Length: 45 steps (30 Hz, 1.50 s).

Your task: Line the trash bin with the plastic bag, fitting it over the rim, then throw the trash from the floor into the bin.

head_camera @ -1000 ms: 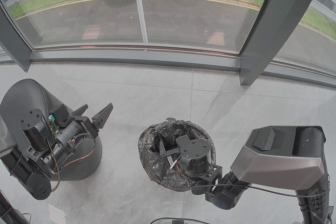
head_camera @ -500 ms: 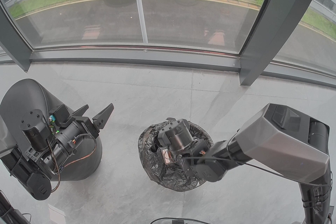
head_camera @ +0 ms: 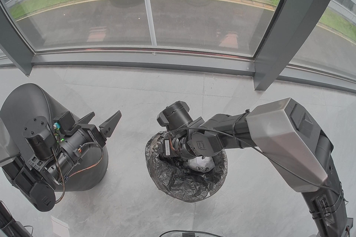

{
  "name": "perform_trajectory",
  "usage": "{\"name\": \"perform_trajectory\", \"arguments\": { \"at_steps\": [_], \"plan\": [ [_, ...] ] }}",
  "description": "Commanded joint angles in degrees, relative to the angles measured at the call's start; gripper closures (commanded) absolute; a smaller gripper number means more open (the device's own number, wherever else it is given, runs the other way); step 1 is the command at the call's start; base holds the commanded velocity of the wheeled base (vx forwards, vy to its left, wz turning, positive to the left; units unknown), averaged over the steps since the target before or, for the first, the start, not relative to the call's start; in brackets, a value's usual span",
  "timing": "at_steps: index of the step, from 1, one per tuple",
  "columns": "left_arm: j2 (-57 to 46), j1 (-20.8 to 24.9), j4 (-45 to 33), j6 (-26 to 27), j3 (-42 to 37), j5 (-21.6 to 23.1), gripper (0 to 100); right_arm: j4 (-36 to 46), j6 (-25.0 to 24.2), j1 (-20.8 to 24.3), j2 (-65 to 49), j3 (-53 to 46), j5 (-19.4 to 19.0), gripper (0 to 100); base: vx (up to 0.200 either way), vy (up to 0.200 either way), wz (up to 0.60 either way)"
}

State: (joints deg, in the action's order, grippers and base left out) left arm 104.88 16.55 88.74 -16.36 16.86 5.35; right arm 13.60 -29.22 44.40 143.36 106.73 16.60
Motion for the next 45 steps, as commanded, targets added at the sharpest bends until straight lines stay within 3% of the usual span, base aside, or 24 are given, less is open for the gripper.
{"name": "perform_trajectory", "arguments": {
  "at_steps": [1, 12, 28, 38, 45],
  "plan": [
    [0.86, -0.03, 0.03, 0.01, 0.02, 0.01, 0, 0.37, -1.54, -0.72, 3.68, -0.21, -1.84, 0, 0.0, 0.0, 0.0],
    [1.12, -0.03, 0.03, 0.01, 0.1, 0.01, 0, -0.07, -2.51, -1.6, 4.12, -5.13, -2.19, 0, 0.0, 0.0, 0.0],
    [1.38, -0.03, 0.12, 0.01, 0.19, 0.01, 0, -0.16, -3.56, -3.44, 5.96, -4.69, -1.57, 0, 0.0, 0.0, 0.0],
    [-4.59, 0.23, 0.03, -0.34, -0.16, 0.19, 0, -0.16, -3.65, -3.35, 5.7, -4.78, -1.31, 0, 0.0, 0.0, 0.0],
    [-12.33, 3.66, 0.03, -1.66, -1.22, 0.1, 0, -0.07, -3.65, -3.09, 5.7, -5.04, -1.13, 0, 0.0, 0.0, 0.0]
  ]
}}
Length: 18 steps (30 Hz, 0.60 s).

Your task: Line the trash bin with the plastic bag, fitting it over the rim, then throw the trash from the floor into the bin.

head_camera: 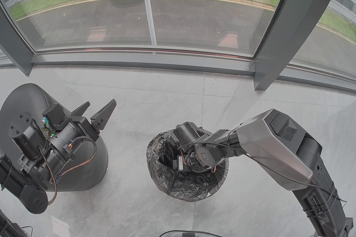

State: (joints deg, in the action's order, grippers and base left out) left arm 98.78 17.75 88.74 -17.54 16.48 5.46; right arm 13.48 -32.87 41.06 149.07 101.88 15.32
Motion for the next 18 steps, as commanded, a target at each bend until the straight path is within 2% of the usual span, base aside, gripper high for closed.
{"name": "perform_trajectory", "arguments": {
  "at_steps": [1, 8, 13, 18],
  "plan": [
    [-7.29, 3.26, 0.03, -0.48, -1.1, -0.1, 0, 0.05, -0.01, 0.25, 0.08, -0.19, 0.15, 0, 0.0, 0.0, 0.0],
    [-15.2, 8.18, -1.55, -0.04, -2.16, -0.28, 0, 0.05, -0.18, 0.34, -0.71, -0.19, 0.15, 0, 0.0, 0.0, 0.0],
    [-19.06, 8.44, -5.5, 0.05, -1.63, -0.01, 0, 0.23, -0.62, 0.6, -6.07, -1.86, 0.15, 0, 0.0, 0.0, 0.0],
    [-20.38, 8.53, -6.21, 0.05, -1.63, 0.08, 0, 0.23, -0.71, 2.18, -12.13, -4.05, 0.06, 0, 0.0, 0.0, 0.0]
  ]
}}
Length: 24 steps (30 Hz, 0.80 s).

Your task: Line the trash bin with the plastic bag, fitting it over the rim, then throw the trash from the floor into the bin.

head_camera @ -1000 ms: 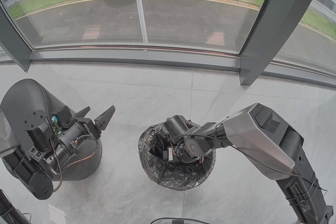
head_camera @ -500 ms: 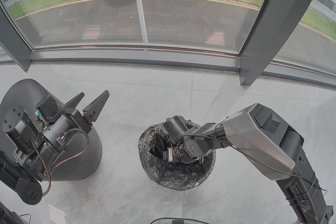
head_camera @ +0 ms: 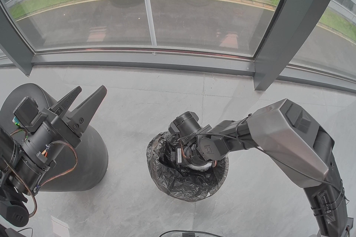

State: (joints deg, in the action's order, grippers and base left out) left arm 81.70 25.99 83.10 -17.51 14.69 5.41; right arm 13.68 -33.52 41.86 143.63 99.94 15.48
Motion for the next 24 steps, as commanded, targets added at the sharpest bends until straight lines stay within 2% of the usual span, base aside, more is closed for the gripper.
{"name": "perform_trajectory", "arguments": {
  "at_steps": [1, 7, 13, 15, 17, 18, 21, 24],
  "plan": [
    [-3.65, 0.64, -0.57, 0.1, 0.08, 0.12, 0, 0.03, -0.05, 1.73, -8.37, -2.73, -0.01, 0, 0.0, 0.0, 0.0],
    [-5.32, 2.22, -1.72, 1.69, -0.45, 0.04, 0, -0.14, -0.31, 3.23, -16.36, -6.33, 0.34, 0, 0.0, 0.0, 0.0],
    [-6.2, 4.42, -2.33, 8.89, -2.56, -0.23, 0, -0.32, -0.23, 3.93, -24.36, -10.03, 1.74, 0, 0.0, 0.0, 0.0],
    [-7.35, 5.74, -2.42, 14.43, -3.97, -0.58, 0, -0.49, 0.04, 3.84, -26.82, -12.14, 5.35, 0, 0.0, 0.0, 0.0],
    [-8.14, 6.79, -2.86, 17.51, -4.58, -0.93, 0, -0.41, 0.21, 3.84, -28.58, -14.07, 8.34, 0, 0.0, 0.0, 0.0],
    [-8.31, 7.06, -2.95, 17.86, -4.67, -1.02, 0, -0.49, 0.13, 3.84, -28.76, -14.33, 8.6, 0, 0.0, 0.0, 0.0],
    [-11.21, 7.94, -7.25, 19.44, -4.32, -1.98, 0, -1.55, 0.3, 3.84, -33.33, -19.78, 9.57, 0, 0.0, 0.0, 0.0],
    [-14.99, 7.85, -13.76, 19.44, -2.91, -2.16, 0, -6.3, 1.0, 3.93, -38.07, -25.5, 10.18, 0, 0.0, 0.0, 0.0]
  ]
}}
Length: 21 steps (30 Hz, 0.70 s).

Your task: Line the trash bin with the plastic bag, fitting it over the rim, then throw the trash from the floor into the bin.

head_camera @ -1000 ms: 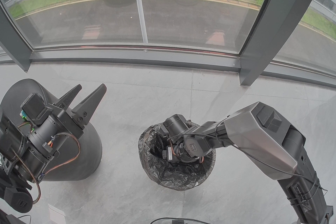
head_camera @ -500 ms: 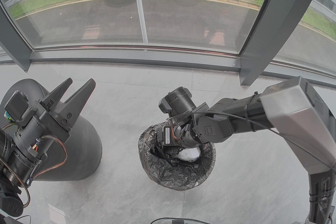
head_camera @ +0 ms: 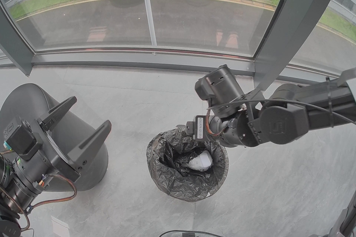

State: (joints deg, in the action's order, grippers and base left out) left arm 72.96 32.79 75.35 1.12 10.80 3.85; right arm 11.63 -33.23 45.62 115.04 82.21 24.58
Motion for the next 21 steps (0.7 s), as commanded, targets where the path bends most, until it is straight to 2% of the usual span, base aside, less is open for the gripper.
{"name": "perform_trajectory", "arguments": {
  "at_steps": [1, 5, 8, 9, 11, 14, 16, 17, 18, 21],
  "plan": [
    [-6.69, 0.96, -6.88, 0.81, 1.15, -0.6, 0, -4.77, 0.98, 0.17, -10.01, -8.3, 1.26, 0, 0.0, 0.0, 0.0],
    [-15.83, 0.87, -23.67, 0.81, 5.81, -1.04, 0, -10.84, 5.72, 0.0, -17.57, -15.68, 5.48, 0, 0.0, 0.0, 0.0],
    [-21.46, 0.87, -36.59, 0.72, 9.68, -2.53, 0, -12.51, 7.13, -0.09, -21.7, -19.28, 8.38, 0, 0.0, 0.0, 0.0],
    [-21.72, 0.87, -37.29, 0.72, 9.94, -2.62, 0, -12.51, 7.13, -0.09, -21.88, -19.46, 8.47, 0, 0.0, 0.0, 0.0],
    [-24.97, 0.17, -46.52, 0.46, 12.4, -3.5, 0, -12.68, 7.22, -0.44, -25.39, -21.92, 10.32, 0, 0.0, 0.0, 0.0],
    [-26.47, -1.24, -50.39, 0.37, 13.28, -3.59, 0, -12.68, 7.22, -1.41, -27.94, -23.5, 11.02, 0, 0.0, 0.0, 0.0],
    [-27.87, -5.11, -53.64, 0.72, 13.46, -4.64, 0, -12.68, 7.66, -5.63, -31.37, -25.35, 11.02, 0, 0.0, 0.0, 0.0],
    [-28.05, -5.28, -53.73, 0.72, 13.46, -4.73, 0, -12.68, 7.74, -5.8, -31.55, -25.44, 11.02, 0, 0.0, 0.0, 0.0],
    [-29.19, -6.69, -54.78, 0.9, 13.46, -5.87, 0, -12.68, 8.71, -8.79, -33.48, -26.49, 11.02, 0, 0.0, 0.0, 0.0],
    [-31.65, -7.3, -57.68, 0.9, 14.6, -8.6, 0, -12.68, 10.2, -13.63, -37.17, -27.98, 11.02, 0, 0.0, 0.0, 0.0]
  ]
}}
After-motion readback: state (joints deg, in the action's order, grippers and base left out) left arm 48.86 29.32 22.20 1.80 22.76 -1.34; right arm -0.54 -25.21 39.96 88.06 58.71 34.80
